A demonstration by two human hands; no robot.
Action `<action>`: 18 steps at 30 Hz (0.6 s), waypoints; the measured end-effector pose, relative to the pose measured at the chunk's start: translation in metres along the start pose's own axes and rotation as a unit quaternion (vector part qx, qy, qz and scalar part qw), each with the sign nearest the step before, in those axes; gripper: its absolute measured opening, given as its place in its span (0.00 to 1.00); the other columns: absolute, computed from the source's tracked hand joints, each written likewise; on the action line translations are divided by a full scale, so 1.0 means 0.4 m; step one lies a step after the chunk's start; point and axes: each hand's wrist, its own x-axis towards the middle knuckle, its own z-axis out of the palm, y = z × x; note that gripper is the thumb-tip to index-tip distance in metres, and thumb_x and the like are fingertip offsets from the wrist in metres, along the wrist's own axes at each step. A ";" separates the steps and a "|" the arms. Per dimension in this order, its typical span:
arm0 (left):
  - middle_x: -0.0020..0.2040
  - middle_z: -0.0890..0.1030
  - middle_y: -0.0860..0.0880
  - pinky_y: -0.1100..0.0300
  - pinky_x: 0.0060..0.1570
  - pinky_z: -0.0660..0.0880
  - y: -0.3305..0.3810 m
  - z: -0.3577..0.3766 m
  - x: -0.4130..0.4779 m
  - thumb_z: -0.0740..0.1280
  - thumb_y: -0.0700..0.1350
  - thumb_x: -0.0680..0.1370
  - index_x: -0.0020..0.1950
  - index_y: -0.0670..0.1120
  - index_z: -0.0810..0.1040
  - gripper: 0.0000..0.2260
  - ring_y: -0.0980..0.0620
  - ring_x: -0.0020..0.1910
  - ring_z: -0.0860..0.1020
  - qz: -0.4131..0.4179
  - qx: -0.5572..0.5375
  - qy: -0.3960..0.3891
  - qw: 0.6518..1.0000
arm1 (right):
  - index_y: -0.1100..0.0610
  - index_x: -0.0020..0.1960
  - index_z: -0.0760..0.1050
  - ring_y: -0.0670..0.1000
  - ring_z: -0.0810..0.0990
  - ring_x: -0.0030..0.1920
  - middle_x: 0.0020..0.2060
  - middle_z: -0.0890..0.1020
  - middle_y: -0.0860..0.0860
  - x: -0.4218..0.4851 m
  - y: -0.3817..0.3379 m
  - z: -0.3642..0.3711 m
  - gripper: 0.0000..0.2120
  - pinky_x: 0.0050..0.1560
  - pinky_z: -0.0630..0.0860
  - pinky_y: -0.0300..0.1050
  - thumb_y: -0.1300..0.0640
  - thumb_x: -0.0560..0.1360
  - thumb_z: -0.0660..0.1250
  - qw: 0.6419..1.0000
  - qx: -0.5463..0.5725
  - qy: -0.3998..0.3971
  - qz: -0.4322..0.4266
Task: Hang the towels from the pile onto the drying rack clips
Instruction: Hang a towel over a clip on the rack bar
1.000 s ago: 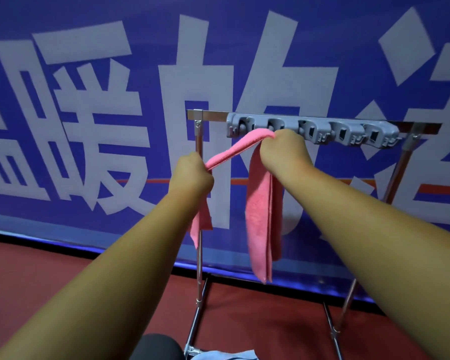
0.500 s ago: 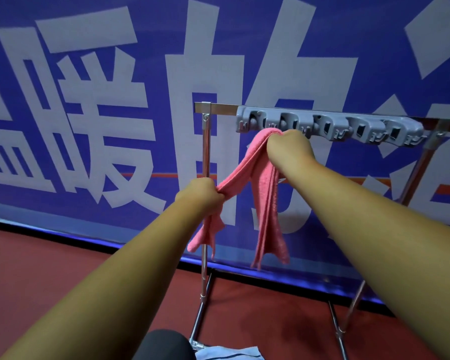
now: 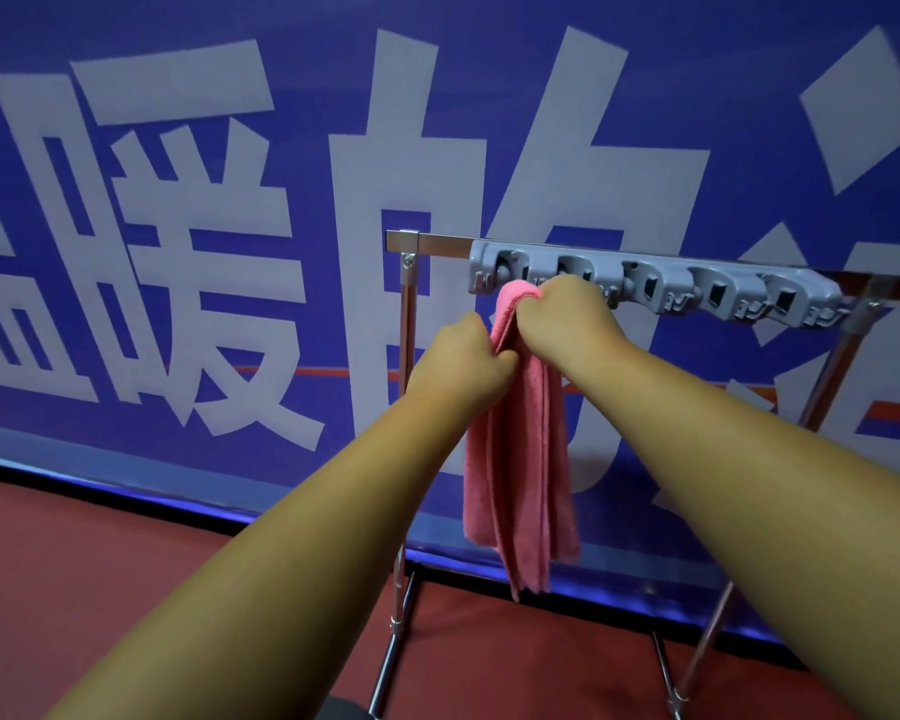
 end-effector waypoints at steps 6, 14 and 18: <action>0.43 0.77 0.49 0.52 0.38 0.72 0.018 -0.039 0.037 0.63 0.46 0.79 0.52 0.46 0.73 0.05 0.43 0.42 0.77 0.027 0.070 0.092 0.993 | 0.56 0.37 0.70 0.54 0.73 0.33 0.38 0.76 0.55 0.022 -0.027 -0.002 0.11 0.30 0.63 0.44 0.61 0.79 0.61 0.998 -0.051 0.032 -0.035; 0.44 0.81 0.47 0.53 0.35 0.73 0.036 -0.128 0.133 0.63 0.39 0.81 0.56 0.45 0.79 0.08 0.44 0.39 0.79 0.017 0.148 0.152 0.977 | 0.57 0.52 0.77 0.56 0.74 0.36 0.42 0.75 0.55 0.064 -0.070 0.001 0.03 0.32 0.66 0.44 0.60 0.81 0.64 0.986 -0.138 0.078 -0.056; 0.43 0.80 0.46 0.53 0.36 0.75 0.037 -0.135 0.167 0.62 0.34 0.79 0.59 0.46 0.81 0.14 0.43 0.39 0.80 -0.001 0.168 0.122 0.978 | 0.59 0.60 0.80 0.57 0.75 0.39 0.37 0.72 0.53 0.094 -0.072 0.032 0.09 0.36 0.69 0.45 0.61 0.82 0.66 0.983 -0.169 0.067 -0.026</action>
